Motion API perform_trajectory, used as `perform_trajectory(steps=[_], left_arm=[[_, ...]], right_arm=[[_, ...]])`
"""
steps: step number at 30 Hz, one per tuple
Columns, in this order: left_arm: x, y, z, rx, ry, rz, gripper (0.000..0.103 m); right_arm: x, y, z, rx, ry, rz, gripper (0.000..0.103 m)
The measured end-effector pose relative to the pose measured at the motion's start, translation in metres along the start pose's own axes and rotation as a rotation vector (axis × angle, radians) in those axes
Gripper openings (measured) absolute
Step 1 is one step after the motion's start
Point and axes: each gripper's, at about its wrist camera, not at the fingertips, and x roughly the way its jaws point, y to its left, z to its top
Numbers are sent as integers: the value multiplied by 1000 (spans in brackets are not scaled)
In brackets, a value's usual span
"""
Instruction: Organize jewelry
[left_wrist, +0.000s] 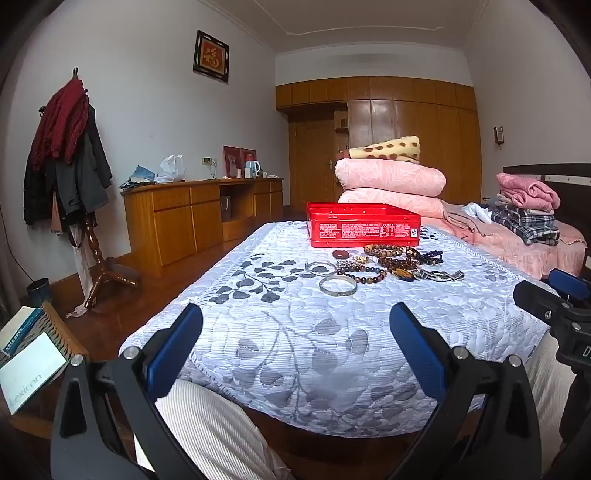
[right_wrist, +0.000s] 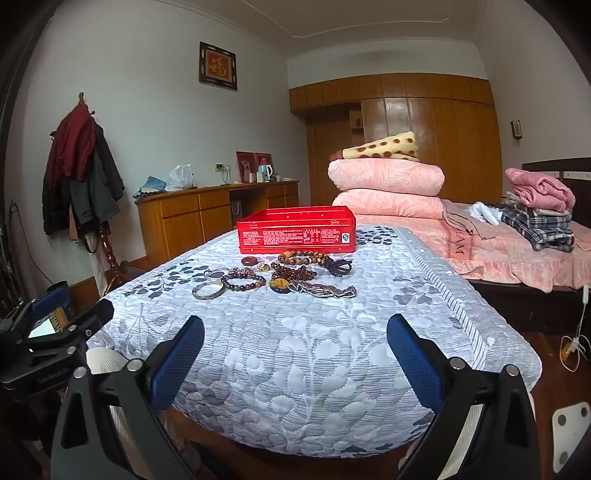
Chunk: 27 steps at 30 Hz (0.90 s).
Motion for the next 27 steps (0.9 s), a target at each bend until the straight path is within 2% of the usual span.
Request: perform_trajectory(steps=[27], left_arm=[[0, 0, -1, 4, -10, 10, 98]], right_arm=[[0, -1, 0, 1, 1, 0, 97]])
